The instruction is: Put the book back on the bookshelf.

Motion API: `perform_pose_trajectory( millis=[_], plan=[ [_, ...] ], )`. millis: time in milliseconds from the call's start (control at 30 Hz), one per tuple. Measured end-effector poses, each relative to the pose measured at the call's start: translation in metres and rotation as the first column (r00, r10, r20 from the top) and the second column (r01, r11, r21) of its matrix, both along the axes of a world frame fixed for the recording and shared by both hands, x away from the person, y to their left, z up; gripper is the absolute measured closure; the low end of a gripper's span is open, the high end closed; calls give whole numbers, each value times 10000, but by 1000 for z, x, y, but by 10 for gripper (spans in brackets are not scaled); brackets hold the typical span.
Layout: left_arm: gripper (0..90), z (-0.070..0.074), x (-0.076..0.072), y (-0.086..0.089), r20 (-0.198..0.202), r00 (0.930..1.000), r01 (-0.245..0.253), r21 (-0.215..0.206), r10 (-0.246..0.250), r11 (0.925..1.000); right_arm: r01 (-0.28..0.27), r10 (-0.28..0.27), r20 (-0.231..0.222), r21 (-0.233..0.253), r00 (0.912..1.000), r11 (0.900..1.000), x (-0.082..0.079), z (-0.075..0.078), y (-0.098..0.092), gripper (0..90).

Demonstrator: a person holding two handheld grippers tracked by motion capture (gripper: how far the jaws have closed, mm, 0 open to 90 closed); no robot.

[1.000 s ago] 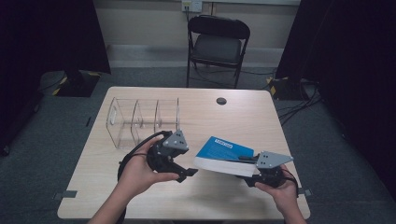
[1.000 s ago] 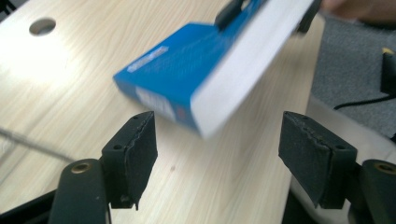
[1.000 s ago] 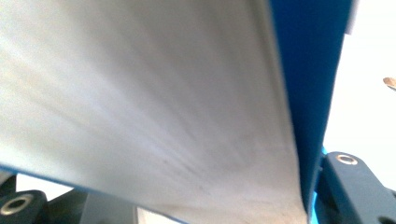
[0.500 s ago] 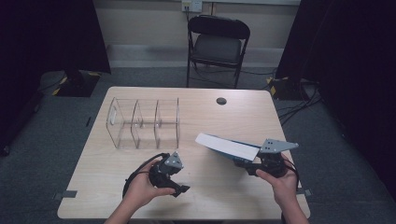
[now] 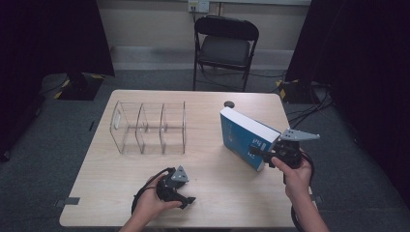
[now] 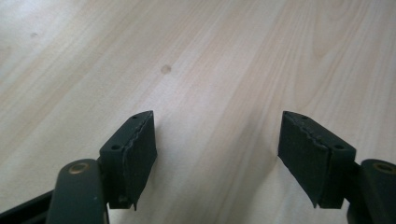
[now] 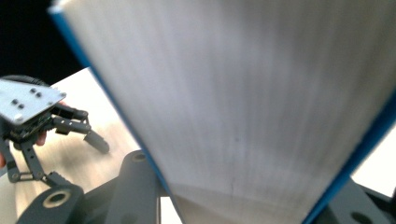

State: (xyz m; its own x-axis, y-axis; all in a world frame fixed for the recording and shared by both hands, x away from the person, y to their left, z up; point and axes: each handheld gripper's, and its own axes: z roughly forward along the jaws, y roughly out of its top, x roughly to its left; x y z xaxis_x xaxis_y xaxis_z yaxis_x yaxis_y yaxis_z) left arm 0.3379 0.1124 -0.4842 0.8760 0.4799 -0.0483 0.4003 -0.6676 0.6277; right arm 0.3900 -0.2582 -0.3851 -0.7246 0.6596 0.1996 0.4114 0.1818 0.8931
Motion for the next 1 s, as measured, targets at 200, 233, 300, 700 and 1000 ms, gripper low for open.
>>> perform_pose_trajectory(
  millis=[200, 233, 300, 700, 1000],
  plan=[
    [154, -11, 2, 3, 778, 9965, 354, -459, -317, 9983, 1003, -1000, -97, 533, 9949, 9935, 9, 0, -14, 606],
    [151, -12, 2, 4, 887, 9957, 339, -661, -279, 9972, 1137, -1134, -91, 548, 9935, 9920, 10, -1, -16, 608],
    [150, -14, 2, 6, 986, 9947, 386, -770, -309, 9963, 1356, -1355, -56, 555, 9908, 9892, 11, -1, -20, 608],
    [139, -15, 0, 7, 1045, 9941, 381, -934, -283, 9949, 2084, -2056, 909, -224, 9744, 9778, 5, 1, -14, 597],
    [139, -16, 0, 6, 1053, 9940, 395, -1052, -284, 9937, 3449, -3334, 1214, -897, 9349, 9344, -3, 3, 2, 504]
  ],
)
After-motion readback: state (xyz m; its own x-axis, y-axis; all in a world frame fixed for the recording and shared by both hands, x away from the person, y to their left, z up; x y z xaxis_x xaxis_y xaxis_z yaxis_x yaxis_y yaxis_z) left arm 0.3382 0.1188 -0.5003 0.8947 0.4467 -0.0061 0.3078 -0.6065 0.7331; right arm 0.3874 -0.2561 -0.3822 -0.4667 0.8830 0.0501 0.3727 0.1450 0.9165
